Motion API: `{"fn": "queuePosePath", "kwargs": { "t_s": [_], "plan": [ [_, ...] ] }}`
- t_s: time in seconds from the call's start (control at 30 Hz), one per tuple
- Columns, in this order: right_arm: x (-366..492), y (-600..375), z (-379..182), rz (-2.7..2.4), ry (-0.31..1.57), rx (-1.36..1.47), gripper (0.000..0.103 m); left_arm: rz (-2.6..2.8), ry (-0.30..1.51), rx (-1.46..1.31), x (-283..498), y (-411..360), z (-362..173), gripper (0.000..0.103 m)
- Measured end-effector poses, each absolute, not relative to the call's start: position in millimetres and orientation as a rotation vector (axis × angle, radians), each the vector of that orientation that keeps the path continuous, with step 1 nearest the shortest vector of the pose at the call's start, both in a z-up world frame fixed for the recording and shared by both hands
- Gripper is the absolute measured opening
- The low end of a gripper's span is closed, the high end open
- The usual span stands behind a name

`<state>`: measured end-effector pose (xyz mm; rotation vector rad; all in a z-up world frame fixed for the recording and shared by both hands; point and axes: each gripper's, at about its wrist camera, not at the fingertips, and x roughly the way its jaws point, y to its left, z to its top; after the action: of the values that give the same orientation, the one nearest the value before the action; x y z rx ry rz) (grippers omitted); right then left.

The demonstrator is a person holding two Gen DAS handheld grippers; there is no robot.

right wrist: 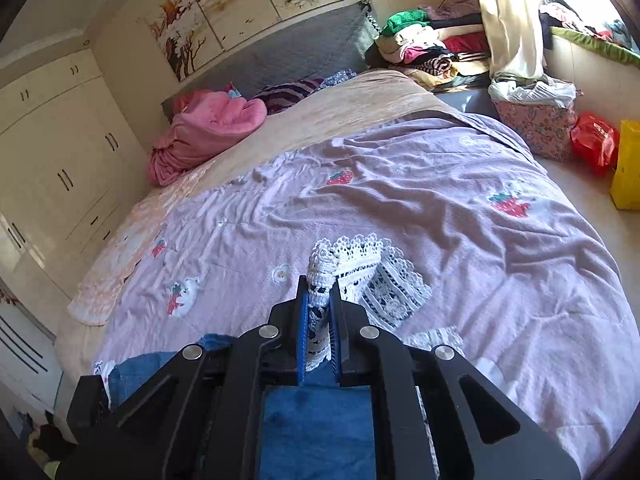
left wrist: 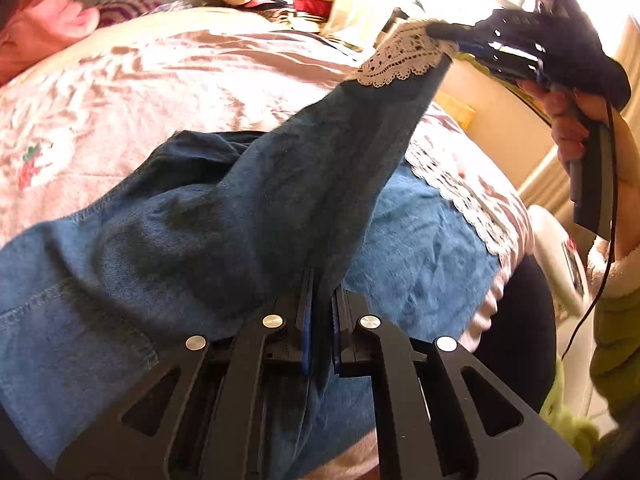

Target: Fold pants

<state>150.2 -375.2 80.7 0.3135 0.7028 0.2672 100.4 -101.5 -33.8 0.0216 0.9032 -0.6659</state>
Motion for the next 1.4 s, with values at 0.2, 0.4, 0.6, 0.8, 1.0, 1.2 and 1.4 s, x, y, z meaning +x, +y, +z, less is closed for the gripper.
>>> {"fn": "queuePosePath", "kwargs": {
  "t_s": [0.2, 0.4, 0.6, 0.8, 1.0, 1.2, 1.4],
  "plan": [
    [111.1, -406.0, 56.6, 0.208, 0.721, 0.407, 0.008, -0.683, 0.914, 0.066, 92.1, -108.6, -42.0, 0.006],
    [81.9, -422.7, 46.6, 0.189, 0.73, 0.465, 0.008, -0.699, 0.857, 0.119, 78.8, -101.5, -26.0, 0.001],
    [49.4, -419.5, 21.4, 0.193, 0.805, 0.458, 0.008, -0.71, 0.838, 0.154, 62.7, -87.2, -17.7, 0.001],
    [27.4, -429.9, -14.6, 0.163, 0.879, 0.495, 0.008, -0.731, 0.869, 0.187, 46.8, -93.2, -32.4, 0.001],
    [22.1, -433.6, -25.5, 0.158, 0.908, 0.495, 0.008, -0.727, 0.878, 0.216, 40.8, -97.1, -37.1, 0.001],
    [20.9, -437.0, -31.8, 0.155, 0.924, 0.502, 0.008, -0.729, 0.877, 0.239, 35.3, -98.8, -37.3, 0.003],
    [21.5, -441.0, -38.6, 0.158, 0.935, 0.525, 0.008, -0.716, 0.907, 0.282, 32.0, -104.9, -46.8, 0.004]
  ]
}}
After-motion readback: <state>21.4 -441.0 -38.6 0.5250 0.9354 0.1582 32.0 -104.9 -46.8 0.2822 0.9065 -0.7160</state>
